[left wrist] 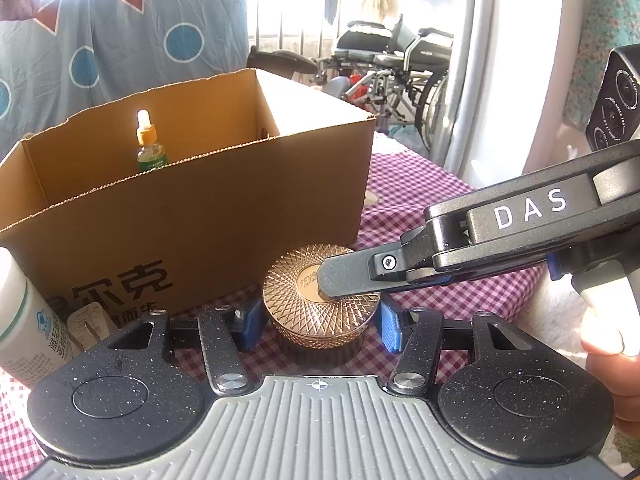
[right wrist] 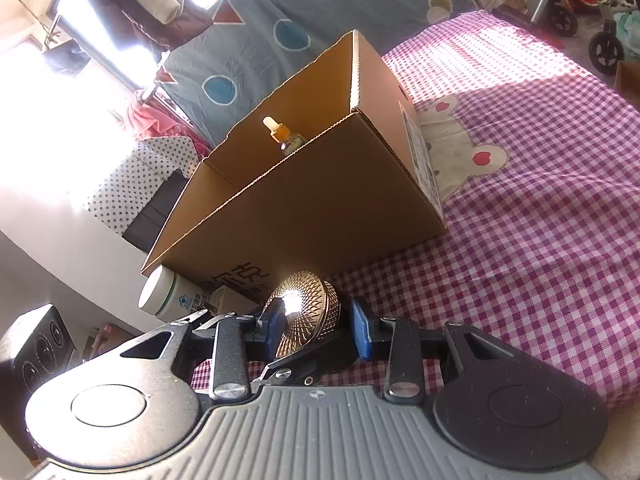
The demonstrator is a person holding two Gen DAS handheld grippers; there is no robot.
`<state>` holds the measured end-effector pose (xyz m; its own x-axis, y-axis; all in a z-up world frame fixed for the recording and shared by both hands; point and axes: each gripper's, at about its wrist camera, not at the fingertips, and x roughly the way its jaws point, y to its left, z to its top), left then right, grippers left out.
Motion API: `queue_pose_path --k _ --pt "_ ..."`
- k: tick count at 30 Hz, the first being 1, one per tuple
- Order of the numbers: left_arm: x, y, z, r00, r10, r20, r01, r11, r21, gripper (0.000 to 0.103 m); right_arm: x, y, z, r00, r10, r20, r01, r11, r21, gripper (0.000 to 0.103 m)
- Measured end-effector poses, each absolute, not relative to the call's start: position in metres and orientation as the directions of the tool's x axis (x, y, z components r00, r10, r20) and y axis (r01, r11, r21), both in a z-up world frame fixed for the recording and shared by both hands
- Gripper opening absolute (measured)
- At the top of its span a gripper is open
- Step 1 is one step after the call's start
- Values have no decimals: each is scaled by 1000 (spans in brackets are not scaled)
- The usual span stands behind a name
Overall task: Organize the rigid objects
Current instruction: 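Lift the jar with the right tool into the box and release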
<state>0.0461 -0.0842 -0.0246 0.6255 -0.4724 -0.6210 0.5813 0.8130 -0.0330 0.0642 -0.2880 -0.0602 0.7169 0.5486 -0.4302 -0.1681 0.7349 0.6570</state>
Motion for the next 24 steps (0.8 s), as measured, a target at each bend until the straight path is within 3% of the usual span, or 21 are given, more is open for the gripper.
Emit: queue_pose_path --k 15,24 --pt "36 -67 50 747 -448 -490 513 859 -4 56 55 -270 25 768 553 -324 -317 766 559 39" --pt "85 -74 78 766 -424 -483 463 885 -43 56 112 -272 71 736 584 -342 -382 776 502 39"
